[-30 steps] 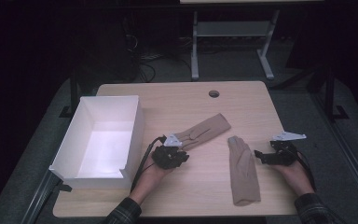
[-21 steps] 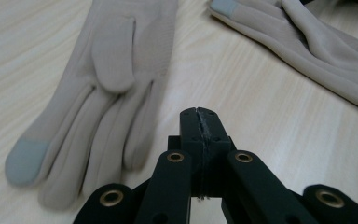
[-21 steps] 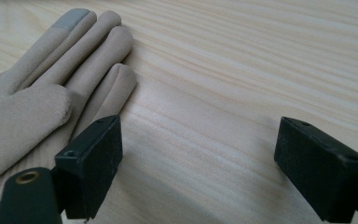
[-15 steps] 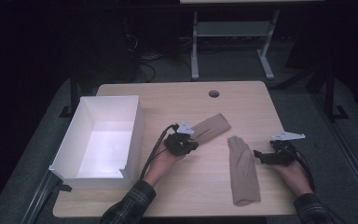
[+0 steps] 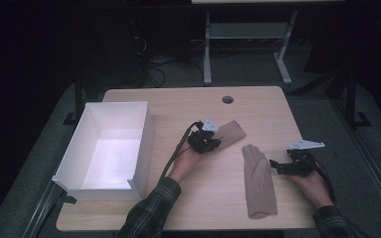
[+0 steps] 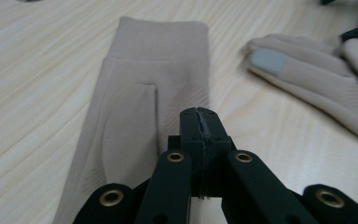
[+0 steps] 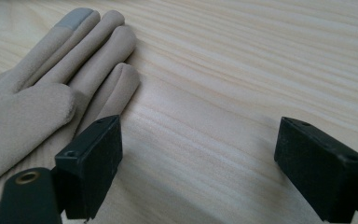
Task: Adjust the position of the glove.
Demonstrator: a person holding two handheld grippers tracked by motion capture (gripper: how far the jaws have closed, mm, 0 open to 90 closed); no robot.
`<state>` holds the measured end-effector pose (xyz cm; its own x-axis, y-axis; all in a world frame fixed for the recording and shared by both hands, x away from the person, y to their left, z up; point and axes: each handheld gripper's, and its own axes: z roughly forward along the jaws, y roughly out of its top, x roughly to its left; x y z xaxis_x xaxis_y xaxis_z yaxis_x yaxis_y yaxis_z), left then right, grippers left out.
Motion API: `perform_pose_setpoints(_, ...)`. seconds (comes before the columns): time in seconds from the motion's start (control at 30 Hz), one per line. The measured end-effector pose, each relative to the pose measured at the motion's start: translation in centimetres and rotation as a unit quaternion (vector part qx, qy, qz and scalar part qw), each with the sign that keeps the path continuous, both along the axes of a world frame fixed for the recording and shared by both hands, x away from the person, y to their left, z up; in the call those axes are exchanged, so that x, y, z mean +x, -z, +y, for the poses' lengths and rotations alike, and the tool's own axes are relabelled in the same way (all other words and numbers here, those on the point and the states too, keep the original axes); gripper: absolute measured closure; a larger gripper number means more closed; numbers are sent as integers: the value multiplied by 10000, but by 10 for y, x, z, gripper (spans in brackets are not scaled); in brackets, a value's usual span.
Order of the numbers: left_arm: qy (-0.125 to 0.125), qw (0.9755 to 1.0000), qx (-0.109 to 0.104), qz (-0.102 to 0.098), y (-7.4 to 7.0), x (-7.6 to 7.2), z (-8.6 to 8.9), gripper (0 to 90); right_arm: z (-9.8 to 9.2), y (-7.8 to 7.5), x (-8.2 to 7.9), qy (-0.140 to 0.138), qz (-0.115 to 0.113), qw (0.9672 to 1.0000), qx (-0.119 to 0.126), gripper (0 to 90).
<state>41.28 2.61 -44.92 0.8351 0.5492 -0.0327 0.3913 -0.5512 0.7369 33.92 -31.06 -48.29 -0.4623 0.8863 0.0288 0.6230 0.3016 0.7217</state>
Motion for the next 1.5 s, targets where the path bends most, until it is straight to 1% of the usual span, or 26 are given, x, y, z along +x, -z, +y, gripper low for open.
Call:
perform_pose_setpoints(0.07,-32,9998,137,113,8,5,-2,897,0,0,0,-2,3,10000,2,147)
perform_pose_setpoints(0.1,-32,9998,137,113,8,5,-2,897,0,0,0,-5,5,10000,2,148)
perform_pose_setpoints(0.13,-17,9993,275,239,15,6,-3,897,0,0,0,-10,3,10000,2,148)
perform_pose_setpoints(0.2,-24,9993,272,259,17,6,-2,898,0,0,0,-12,12,10000,7,148)
perform_pose_setpoints(0.23,-69,9993,173,310,18,6,-1,898,0,0,0,-18,9,10000,8,148)
perform_pose_setpoints(0.33,-31,9991,252,328,16,4,3,898,0,0,0,-31,3,10000,2,148)
perform_pose_setpoints(0.37,-55,9992,209,328,17,3,3,897,0,0,0,-33,7,10000,4,148)
perform_pose_setpoints(0.4,-55,9992,209,328,17,3,3,898,0,0,0,-39,7,10000,4,148)
perform_pose_setpoints(0.43,-47,9990,233,387,16,1,6,898,0,0,0,-45,4,10000,4,148)
perform_pose_setpoints(0.5,-29,9989,236,415,16,-1,8,898,0,0,0,-58,3,10000,1,148)
perform_pose_setpoints(0.57,-31,9986,251,470,15,-6,13,898,0,0,0,-63,3,10000,1,148)
perform_pose_setpoints(0.6,-31,9986,251,470,15,-6,13,898,0,0,0,-63,3,10000,1,148)
perform_pose_setpoints(0.63,-15,9985,297,465,14,-9,16,898,0,0,0,-64,3,10000,1,148)
perform_pose_setpoints(0.7,-5,9983,308,487,14,-15,21,898,0,0,0,-65,5,10000,5,149)
perform_pose_setpoints(0.73,-5,9983,308,487,14,-15,21,898,0,0,0,-65,5,10000,5,149)
perform_pose_setpoints(0.77,-31,9985,272,481,14,-19,26,898,0,0,0,-75,-1,10000,0,148)
perform_pose_setpoints(0.8,-31,9985,272,481,14,-19,26,898,0,0,0,-75,-1,10000,0,148)
perform_pose_setpoints(0.9,-43,9983,253,521,14,-25,33,898,0,0,-1,-75,3,10000,5,148)
perform_pose_setpoints(0.93,-26,9982,303,518,13,-29,38,898,0,0,-1,-75,4,10000,5,148)
perform_pose_setpoints(1.07,-49,9979,331,548,12,-35,44,898,1,0,-1,-74,1,10000,4,148)
perform_pose_setpoints(1.13,-63,9979,351,548,11,-39,51,898,1,0,-1,-74,2,10000,4,148)
perform_pose_setpoints(1.17,-99,9978,326,571,11,-41,53,898,1,0,-1,-74,3,10000,4,148)
perform_pose_setpoints(1.23,-119,9976,364,577,11,-47,60,898,1,0,-1,-74,3,10000,4,148)
perform_pose_setpoints(1.3,-147,9975,362,594,11,-50,62,898,1,0,-1,-75,1,10000,5,148)
perform_pose_setpoints(1.43,-173,9970,434,624,9,-62,71,898,1,0,-1,-78,-1,10000,2,148)
perform_pose_setpoints(1.5,-185,9968,439,638,9,-64,72,898,1,0,-1,-78,-1,10000,2,148)
